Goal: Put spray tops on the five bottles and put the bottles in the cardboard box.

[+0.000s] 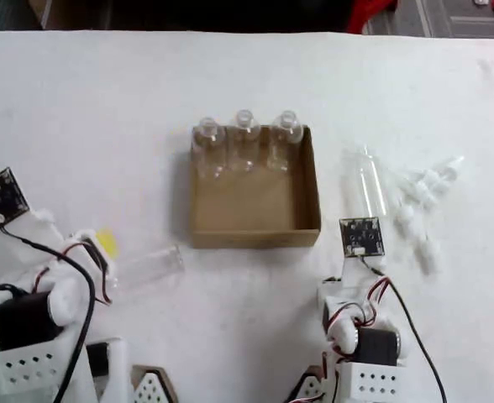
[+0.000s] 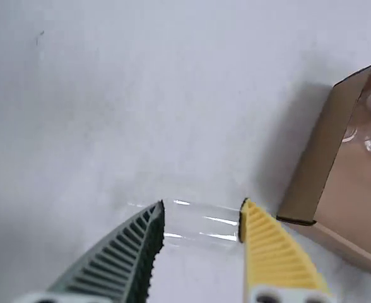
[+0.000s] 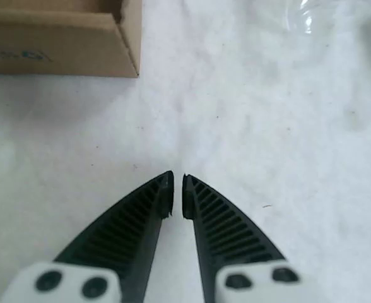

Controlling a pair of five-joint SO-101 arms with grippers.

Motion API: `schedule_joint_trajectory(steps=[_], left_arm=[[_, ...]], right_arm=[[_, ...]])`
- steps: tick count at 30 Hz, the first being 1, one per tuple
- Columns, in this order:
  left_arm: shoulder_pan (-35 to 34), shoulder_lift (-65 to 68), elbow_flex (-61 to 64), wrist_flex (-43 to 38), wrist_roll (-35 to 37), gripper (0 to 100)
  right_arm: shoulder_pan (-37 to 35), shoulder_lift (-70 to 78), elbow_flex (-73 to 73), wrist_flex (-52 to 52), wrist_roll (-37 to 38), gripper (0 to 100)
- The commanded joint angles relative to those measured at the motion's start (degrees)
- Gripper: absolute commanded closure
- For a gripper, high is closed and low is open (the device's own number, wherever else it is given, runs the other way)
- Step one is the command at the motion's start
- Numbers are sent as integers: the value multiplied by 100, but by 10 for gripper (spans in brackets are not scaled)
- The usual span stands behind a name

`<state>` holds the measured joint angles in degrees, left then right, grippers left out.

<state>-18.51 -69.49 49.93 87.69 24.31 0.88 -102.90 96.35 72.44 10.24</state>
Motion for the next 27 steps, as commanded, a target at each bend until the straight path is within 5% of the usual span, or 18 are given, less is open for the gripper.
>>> schedule_joint_trajectory(steps=[1,16,27], left_arm=[[-92,-48,167,-158,44,808],[-119,-31,870,-167,88,812],[-743,-31,835,-519,378,812]], right_arm=[[48,-31,53,31,-26,982],[48,-31,53,31,-26,982],[48,-31,53,31,-26,982]])
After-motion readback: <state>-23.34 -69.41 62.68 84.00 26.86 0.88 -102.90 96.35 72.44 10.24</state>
